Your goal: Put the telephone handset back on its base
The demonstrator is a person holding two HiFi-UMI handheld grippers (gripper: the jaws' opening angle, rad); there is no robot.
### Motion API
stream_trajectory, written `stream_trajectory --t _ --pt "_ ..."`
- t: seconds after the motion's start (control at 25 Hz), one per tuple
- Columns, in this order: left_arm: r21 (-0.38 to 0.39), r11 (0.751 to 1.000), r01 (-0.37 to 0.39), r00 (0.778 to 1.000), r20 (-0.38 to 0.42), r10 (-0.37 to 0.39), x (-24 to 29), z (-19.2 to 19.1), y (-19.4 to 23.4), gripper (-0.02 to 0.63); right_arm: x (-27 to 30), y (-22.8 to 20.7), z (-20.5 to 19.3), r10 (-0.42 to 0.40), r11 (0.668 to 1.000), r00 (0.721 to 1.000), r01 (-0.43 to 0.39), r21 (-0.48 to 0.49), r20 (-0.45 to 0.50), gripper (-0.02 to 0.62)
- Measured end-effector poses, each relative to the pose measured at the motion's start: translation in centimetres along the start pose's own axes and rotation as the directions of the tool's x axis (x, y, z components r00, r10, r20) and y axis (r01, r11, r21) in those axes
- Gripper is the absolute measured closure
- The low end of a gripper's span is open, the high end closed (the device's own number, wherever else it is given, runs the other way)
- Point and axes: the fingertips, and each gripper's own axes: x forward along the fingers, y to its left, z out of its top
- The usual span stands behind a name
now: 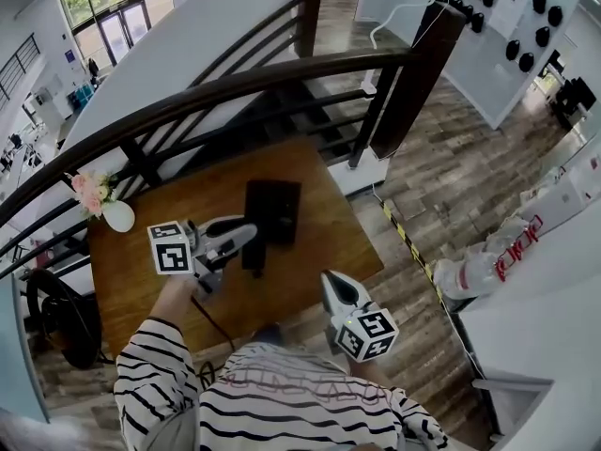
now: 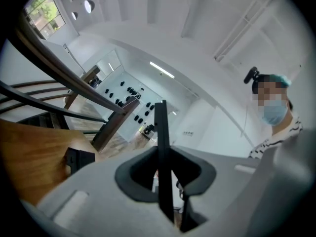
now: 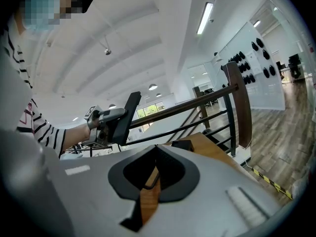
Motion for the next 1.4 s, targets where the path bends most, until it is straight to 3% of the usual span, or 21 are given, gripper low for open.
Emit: stream_trajectory --t 0.28,0.8,1.0,1.4 --pt "-0.015 1.0 0.014 1.0 -0.024 -0.015 1.8 1.7 6.2 0.532 5.3 -1.1 0.4 0.014 1.0 0.999 -0.013 0.011 -0.043 0.594" --pt "-0.209 0.978 -0.016 0.999 -0.042 0.007 3.0 -2.4 21.8 0.532 15.2 -3.3 -0.9 0.056 0.998 0.985 -0.054 0.014 -0.16 0.594" --pt "-0.279 0.96 -0.011 1.0 -0.019 0.006 3.5 -3.9 26.0 0.532 17.5 -4.2 -1.2 0.05 0.999 0.982 -0.048 0.019 -0.185 0.594" --pt "-0.345 0.937 -0.052 0.997 -0.072 0.029 3.7 -7.1 31.1 0.532 19.6 -5.8 -2.7 0.042 0.999 0.974 -0.034 0.037 -0.224 0.594"
